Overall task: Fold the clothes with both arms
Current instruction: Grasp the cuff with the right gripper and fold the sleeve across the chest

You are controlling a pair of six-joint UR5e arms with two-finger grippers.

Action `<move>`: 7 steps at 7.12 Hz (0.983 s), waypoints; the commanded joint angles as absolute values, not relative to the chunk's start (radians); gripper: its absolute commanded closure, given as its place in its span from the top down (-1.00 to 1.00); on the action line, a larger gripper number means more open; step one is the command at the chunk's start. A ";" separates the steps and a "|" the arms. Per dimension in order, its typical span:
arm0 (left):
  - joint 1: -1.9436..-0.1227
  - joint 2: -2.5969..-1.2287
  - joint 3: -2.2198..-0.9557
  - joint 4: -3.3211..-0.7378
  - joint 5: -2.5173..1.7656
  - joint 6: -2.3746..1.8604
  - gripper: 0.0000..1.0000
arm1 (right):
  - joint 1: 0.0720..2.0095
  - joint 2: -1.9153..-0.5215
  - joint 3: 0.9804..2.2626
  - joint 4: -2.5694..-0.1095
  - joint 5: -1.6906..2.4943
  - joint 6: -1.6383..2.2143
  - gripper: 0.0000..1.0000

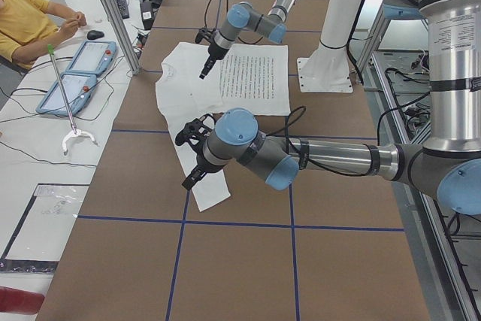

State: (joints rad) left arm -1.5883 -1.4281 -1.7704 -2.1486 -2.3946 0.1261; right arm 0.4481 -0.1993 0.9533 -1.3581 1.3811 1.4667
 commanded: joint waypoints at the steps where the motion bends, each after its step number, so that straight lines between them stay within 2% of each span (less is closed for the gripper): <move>1: -1.588 -1.430 -1.769 -2.160 -2.395 0.120 1.00 | 0.452 -0.186 0.951 -1.359 1.387 1.471 0.99; 3: -1.588 -1.457 -1.772 -2.161 -2.395 0.118 1.00 | 0.532 -0.205 0.975 -1.464 1.495 1.453 1.00; 4: -1.588 -1.463 -1.782 -2.167 -2.393 0.120 1.00 | 0.598 -0.245 1.029 -1.520 1.597 1.366 1.00; 7: -1.496 -1.468 -1.773 -2.238 -2.385 0.045 1.00 | 0.818 -0.597 1.485 -1.604 1.847 1.086 1.00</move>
State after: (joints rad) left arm -1.5531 -1.4656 -1.7753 -2.2205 -2.3906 0.0617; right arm 0.7190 -0.4509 1.2961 -1.5599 1.7316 1.2166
